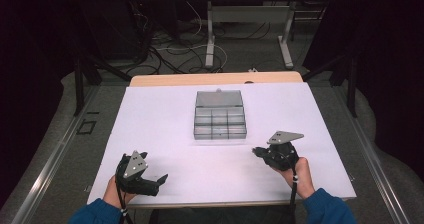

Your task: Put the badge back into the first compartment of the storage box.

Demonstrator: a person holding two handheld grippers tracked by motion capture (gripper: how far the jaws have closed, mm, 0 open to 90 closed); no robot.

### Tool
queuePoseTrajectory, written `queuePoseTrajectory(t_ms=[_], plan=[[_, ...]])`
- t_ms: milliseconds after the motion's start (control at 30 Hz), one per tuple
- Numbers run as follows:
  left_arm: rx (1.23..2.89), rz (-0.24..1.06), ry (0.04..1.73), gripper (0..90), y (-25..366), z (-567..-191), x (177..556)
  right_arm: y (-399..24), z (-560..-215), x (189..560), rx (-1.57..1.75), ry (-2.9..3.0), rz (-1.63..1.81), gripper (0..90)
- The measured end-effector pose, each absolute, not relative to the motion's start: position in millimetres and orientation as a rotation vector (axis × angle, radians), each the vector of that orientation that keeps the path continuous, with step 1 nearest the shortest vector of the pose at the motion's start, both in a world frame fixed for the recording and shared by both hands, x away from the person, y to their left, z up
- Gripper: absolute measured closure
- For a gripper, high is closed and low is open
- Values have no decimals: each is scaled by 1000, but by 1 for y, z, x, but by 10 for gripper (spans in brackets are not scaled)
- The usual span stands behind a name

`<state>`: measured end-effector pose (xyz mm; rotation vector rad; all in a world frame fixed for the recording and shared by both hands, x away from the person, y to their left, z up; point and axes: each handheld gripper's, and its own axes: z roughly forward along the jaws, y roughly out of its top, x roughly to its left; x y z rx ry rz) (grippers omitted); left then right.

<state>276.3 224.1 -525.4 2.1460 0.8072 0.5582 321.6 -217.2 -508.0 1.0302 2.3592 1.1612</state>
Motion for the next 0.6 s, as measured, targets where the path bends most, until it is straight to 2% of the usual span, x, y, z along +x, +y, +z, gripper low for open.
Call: queuePoseTrajectory(t_ms=[600], plan=[[2141,559,808,2,225,-526,277,-197,-499,326,970,2317,1217,870]])
